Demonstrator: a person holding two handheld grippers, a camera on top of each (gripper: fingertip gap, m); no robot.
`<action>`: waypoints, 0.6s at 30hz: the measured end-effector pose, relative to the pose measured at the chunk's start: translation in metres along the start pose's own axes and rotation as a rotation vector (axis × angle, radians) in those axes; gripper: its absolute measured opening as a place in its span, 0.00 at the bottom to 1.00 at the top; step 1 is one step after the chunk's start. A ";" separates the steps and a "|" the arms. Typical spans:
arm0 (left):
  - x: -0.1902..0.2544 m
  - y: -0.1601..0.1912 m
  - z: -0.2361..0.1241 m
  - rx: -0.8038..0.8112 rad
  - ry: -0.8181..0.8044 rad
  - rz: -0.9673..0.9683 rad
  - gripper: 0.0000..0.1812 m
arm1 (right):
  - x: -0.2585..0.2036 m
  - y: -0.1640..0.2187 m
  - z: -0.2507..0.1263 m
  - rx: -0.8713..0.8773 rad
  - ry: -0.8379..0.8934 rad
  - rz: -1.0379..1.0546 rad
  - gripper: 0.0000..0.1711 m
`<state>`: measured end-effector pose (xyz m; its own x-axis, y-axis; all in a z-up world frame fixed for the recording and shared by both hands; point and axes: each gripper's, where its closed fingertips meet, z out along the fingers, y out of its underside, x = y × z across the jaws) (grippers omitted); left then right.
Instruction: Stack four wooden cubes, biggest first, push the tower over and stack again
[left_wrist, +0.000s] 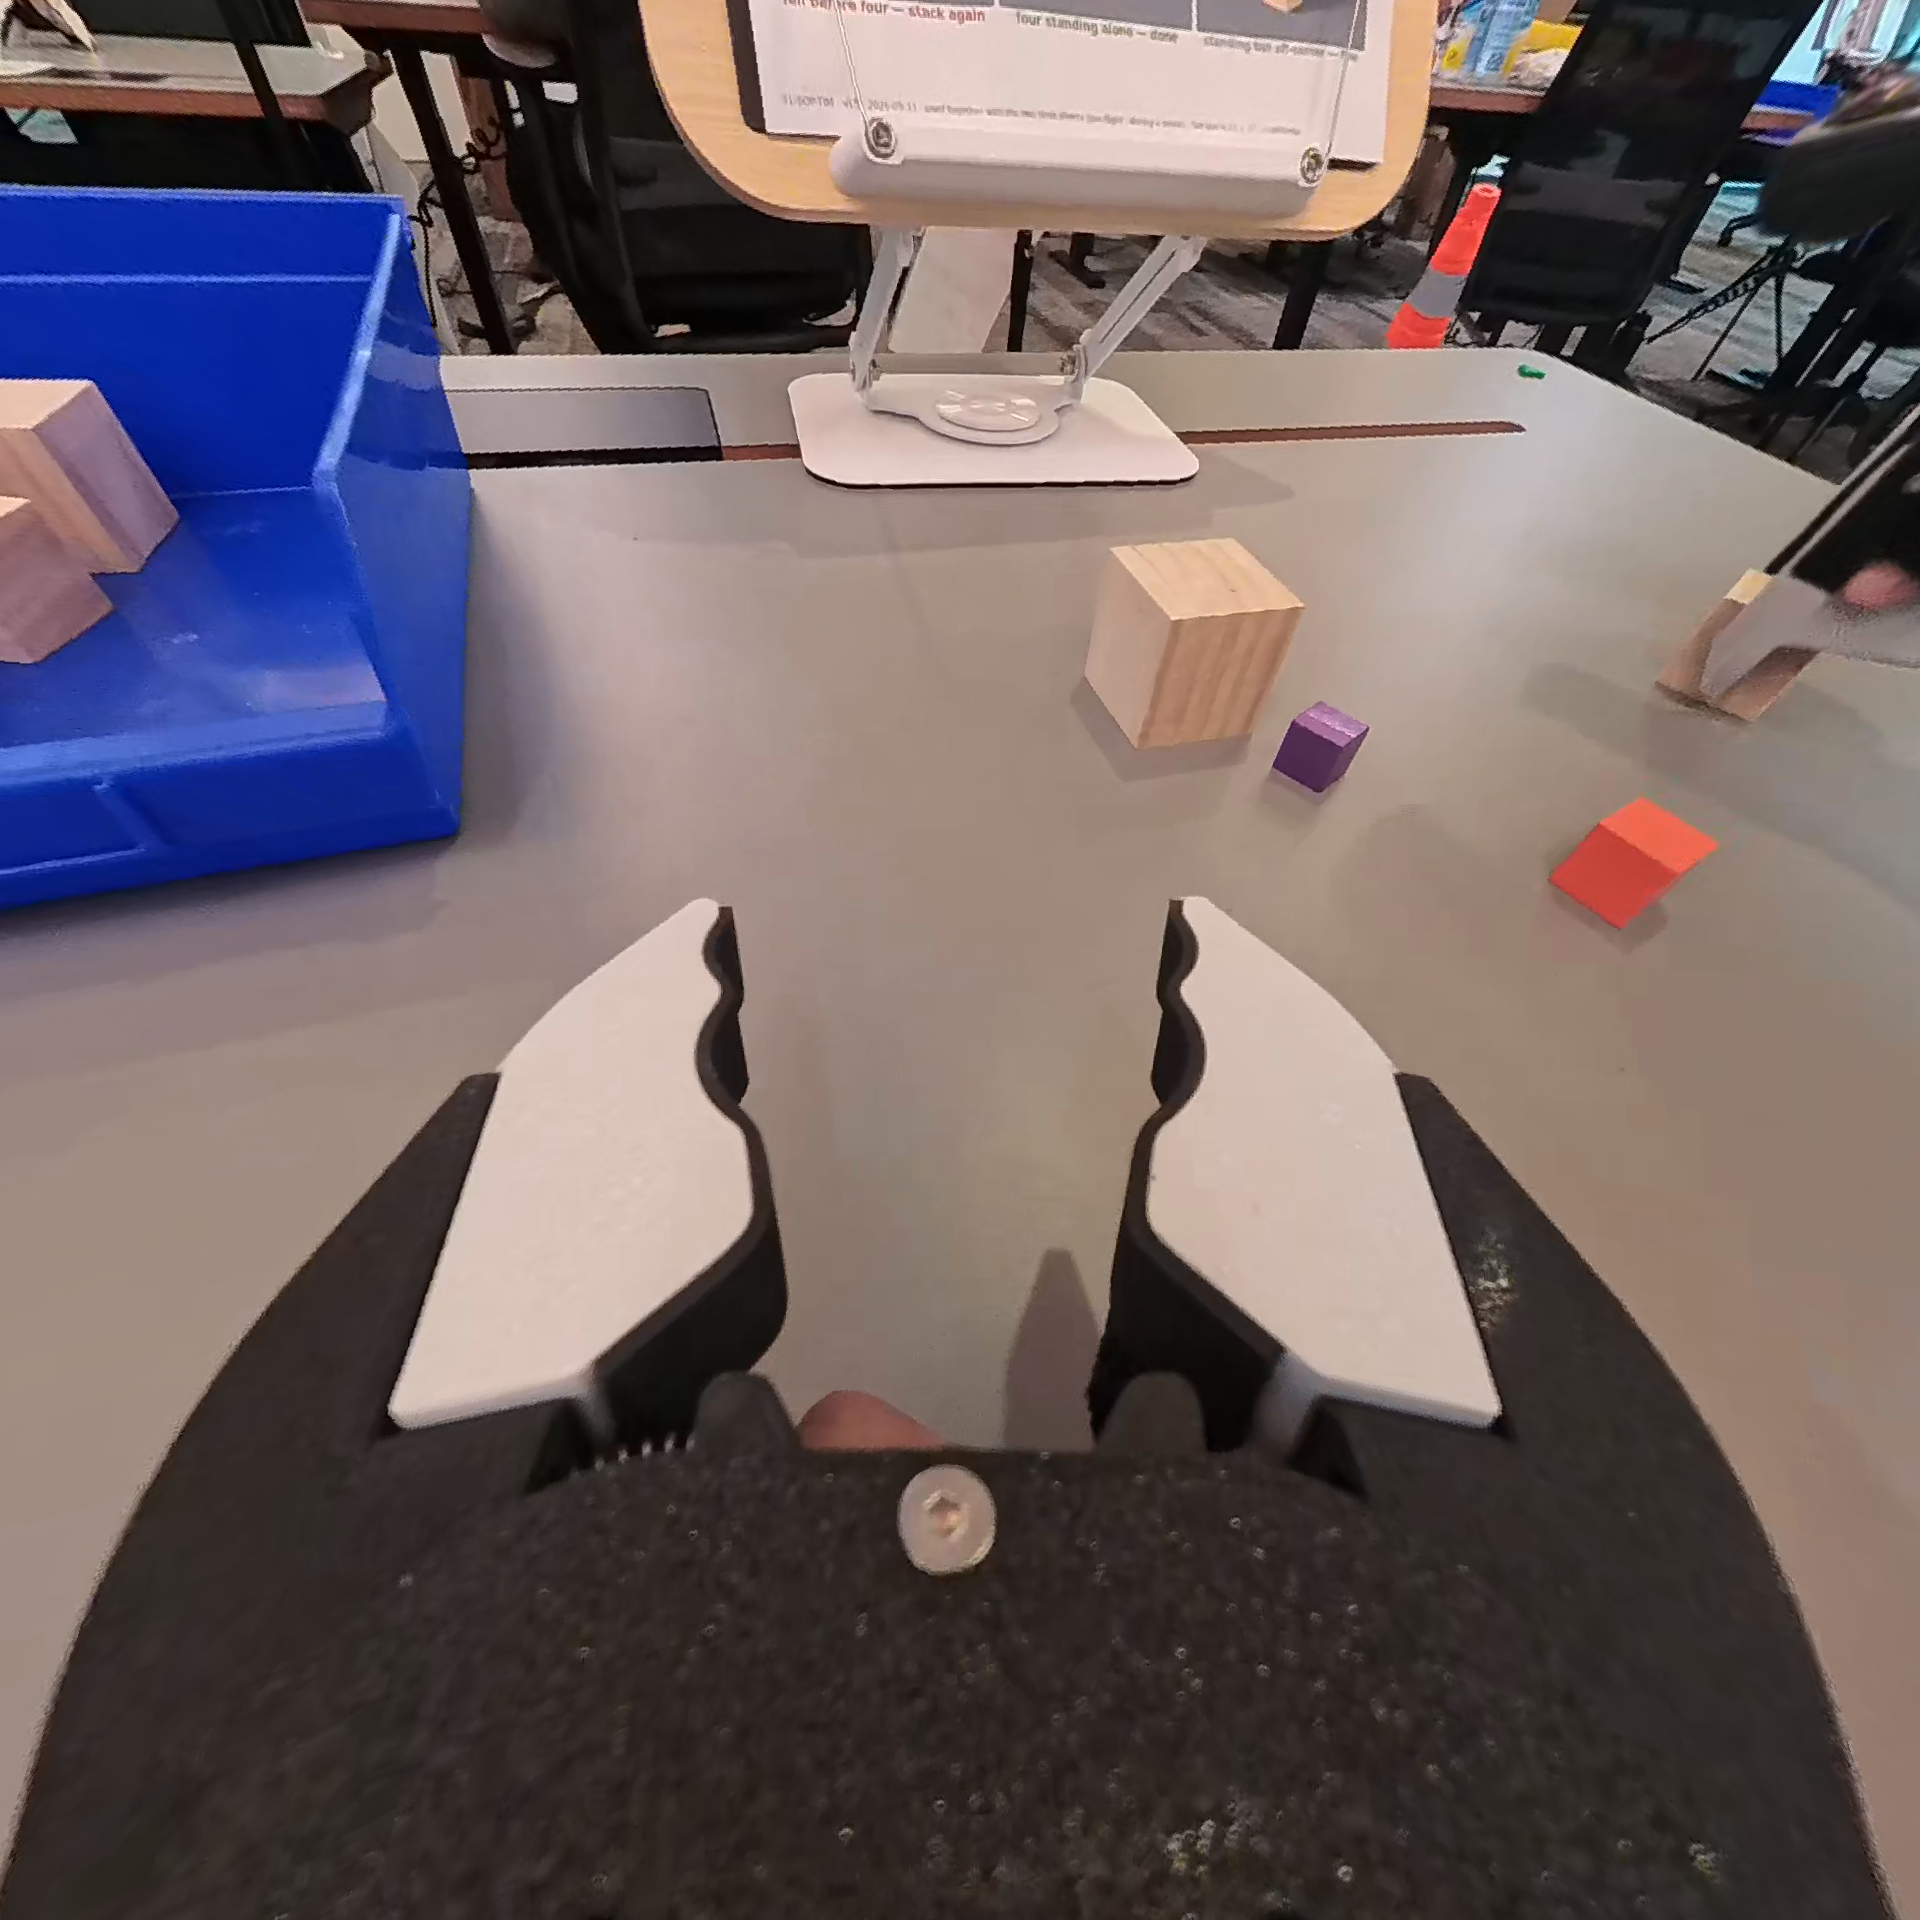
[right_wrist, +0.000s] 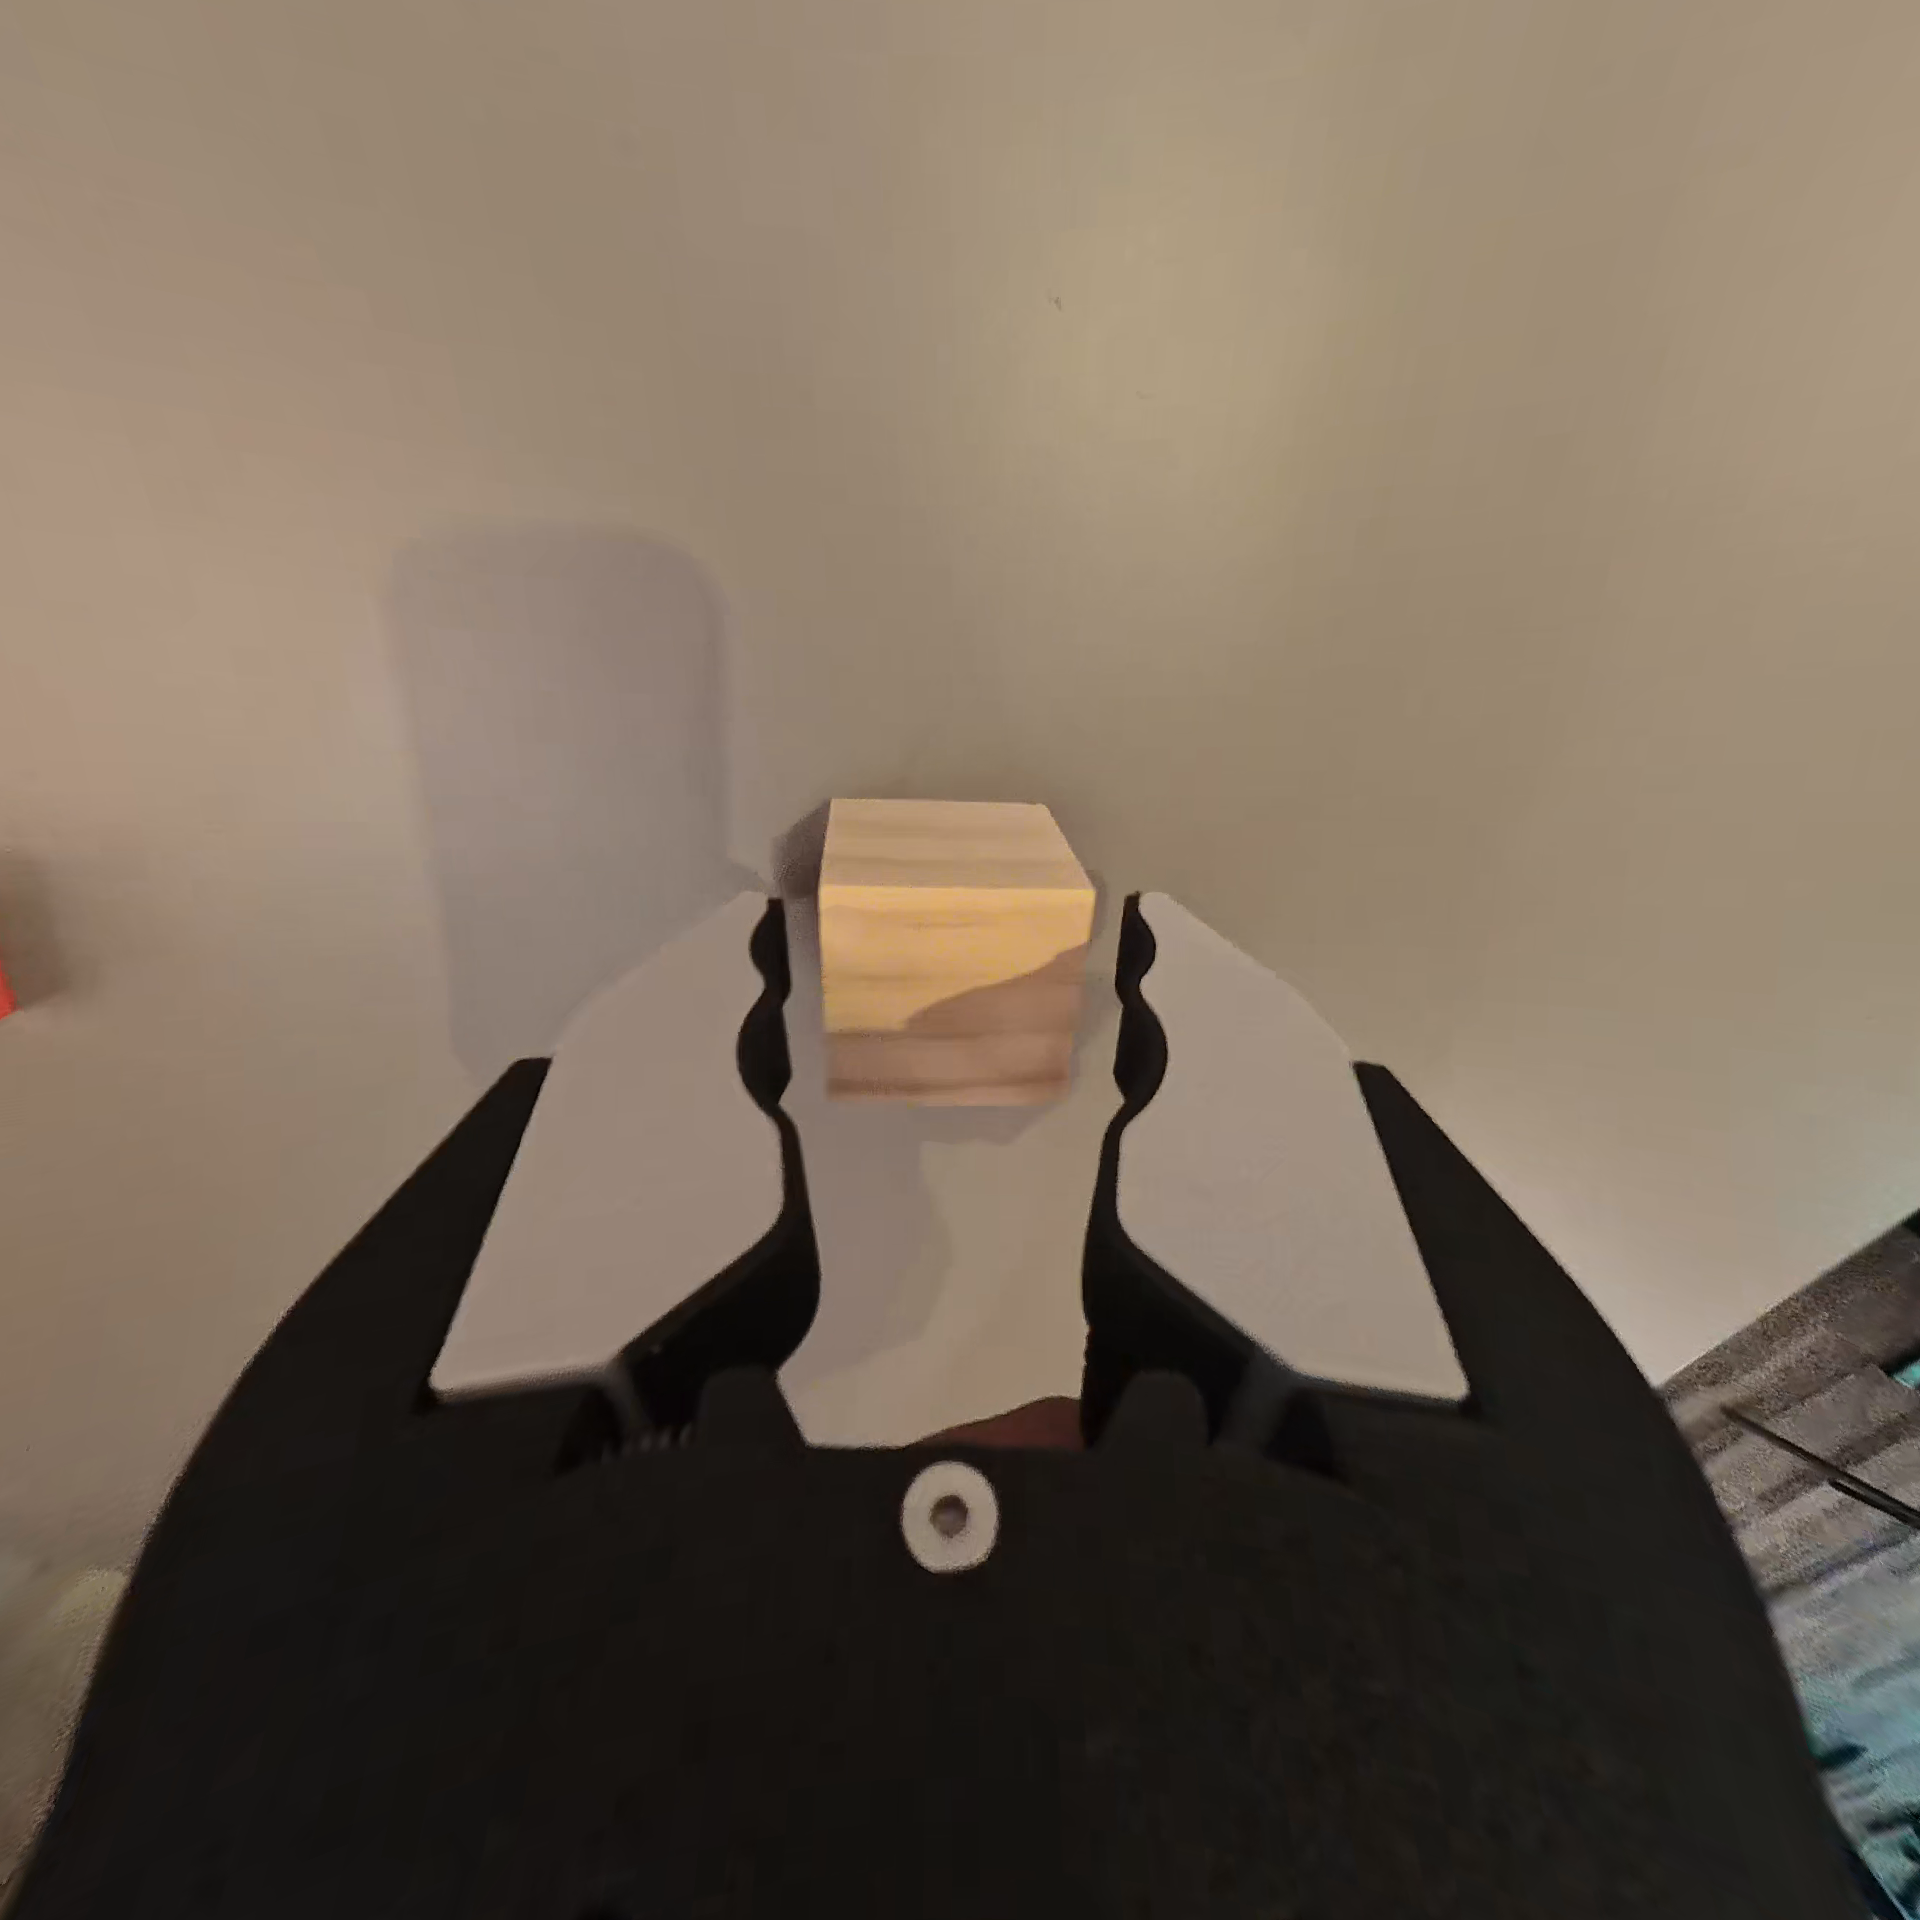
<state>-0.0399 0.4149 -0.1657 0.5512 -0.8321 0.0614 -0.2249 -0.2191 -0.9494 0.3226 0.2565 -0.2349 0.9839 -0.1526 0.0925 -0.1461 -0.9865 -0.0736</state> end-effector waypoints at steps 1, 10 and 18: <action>0.000 0.000 -0.001 0.001 0.004 -0.005 0.42 | -0.002 0.000 0.003 -0.006 -0.009 0.003 0.33; 0.001 0.000 -0.001 0.000 0.017 -0.016 0.42 | -0.003 -0.008 -0.002 0.080 0.005 -0.042 0.27; 0.004 -0.001 -0.003 0.014 0.015 0.017 0.41 | -0.052 -0.023 -0.110 0.740 0.194 -0.076 0.27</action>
<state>-0.0401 0.4106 -0.1633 0.5357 -0.8429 0.0498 -0.2227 -0.1980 -0.9546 0.2639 0.2801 -0.1288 0.9430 -0.1610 0.2912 0.0949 -0.7087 -0.6991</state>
